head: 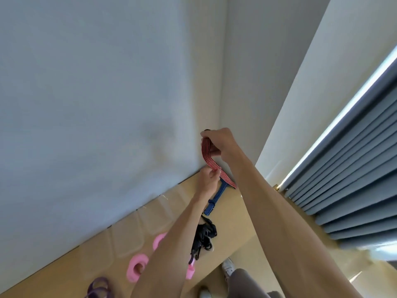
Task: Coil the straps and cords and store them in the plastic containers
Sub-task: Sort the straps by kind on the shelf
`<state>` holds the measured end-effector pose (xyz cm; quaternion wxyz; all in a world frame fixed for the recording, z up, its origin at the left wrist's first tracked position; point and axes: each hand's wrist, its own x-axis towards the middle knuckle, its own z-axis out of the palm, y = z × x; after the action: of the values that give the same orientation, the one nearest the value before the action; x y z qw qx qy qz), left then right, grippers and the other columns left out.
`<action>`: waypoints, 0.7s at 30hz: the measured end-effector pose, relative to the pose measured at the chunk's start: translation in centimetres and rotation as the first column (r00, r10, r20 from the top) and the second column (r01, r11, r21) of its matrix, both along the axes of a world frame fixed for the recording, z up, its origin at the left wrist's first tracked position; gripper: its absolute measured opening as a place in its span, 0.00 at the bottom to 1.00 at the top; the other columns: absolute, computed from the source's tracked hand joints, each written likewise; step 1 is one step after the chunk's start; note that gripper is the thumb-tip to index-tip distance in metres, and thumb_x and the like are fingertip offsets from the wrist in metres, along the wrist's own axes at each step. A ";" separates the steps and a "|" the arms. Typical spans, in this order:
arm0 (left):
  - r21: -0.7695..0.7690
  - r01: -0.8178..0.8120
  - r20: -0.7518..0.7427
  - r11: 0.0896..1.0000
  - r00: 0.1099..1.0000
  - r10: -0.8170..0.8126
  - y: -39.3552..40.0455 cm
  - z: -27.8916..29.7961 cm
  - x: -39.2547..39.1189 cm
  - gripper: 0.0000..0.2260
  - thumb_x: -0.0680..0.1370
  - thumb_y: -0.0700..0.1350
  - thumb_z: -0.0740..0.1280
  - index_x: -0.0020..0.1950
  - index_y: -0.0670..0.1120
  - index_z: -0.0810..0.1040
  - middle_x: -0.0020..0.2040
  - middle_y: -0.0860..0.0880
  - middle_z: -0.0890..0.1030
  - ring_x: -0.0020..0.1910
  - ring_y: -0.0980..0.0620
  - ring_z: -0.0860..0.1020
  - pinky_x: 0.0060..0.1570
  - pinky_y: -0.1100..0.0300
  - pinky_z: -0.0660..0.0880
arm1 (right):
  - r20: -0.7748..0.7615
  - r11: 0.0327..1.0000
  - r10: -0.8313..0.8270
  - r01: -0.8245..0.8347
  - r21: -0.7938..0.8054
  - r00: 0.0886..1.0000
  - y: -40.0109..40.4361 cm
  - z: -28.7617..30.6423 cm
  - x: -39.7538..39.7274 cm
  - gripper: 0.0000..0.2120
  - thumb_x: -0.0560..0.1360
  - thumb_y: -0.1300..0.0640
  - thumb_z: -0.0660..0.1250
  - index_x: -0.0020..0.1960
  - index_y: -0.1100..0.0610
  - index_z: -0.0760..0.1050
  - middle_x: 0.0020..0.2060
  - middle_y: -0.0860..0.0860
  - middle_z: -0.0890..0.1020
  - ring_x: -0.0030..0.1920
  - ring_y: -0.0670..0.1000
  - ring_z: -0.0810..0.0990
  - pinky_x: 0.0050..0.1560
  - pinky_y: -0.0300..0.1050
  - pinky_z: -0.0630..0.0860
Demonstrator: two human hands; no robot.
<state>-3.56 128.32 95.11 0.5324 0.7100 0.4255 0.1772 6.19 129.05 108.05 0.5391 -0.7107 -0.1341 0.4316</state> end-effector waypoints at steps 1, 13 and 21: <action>0.011 -0.016 0.021 1.000 1.000 0.016 -0.3 0.3 -0.4 0.13 0.82 0.45 0.65 0.46 0.36 0.80 0.40 0.45 0.84 0.37 0.56 0.82 0.40 0.63 0.75 | 0.014 0.999 -0.033 0.032 0.010 0.999 -0.5 0.1 -0.6 0.05 0.70 0.59 0.71 0.39 0.61 0.79 0.28 0.54 0.83 0.27 0.51 0.83 0.28 0.42 0.78; -0.048 -0.148 0.476 0.988 0.866 0.153 0.8 12.5 -6.4 0.08 0.77 0.42 0.65 0.39 0.47 0.81 0.35 0.48 0.79 0.36 0.52 0.76 0.37 0.60 0.73 | -0.001 0.961 -0.256 0.254 -0.110 0.967 -6.7 -4.4 -3.1 0.09 0.76 0.61 0.65 0.39 0.63 0.77 0.25 0.55 0.78 0.21 0.51 0.74 0.23 0.38 0.68; 0.114 -0.145 0.445 0.983 0.892 0.080 -1.6 17.8 -6.0 0.01 0.73 0.39 0.71 0.42 0.45 0.82 0.33 0.45 0.82 0.33 0.52 0.77 0.37 0.60 0.73 | -0.146 0.972 -0.166 0.137 -0.189 0.975 -8.7 -5.4 -3.3 0.09 0.73 0.63 0.64 0.34 0.57 0.72 0.25 0.51 0.70 0.19 0.48 0.64 0.20 0.33 0.61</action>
<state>-9.58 126.74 112.87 0.5508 0.6624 0.3212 0.3933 2.93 120.30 102.68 0.5140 -0.7271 0.0035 0.4551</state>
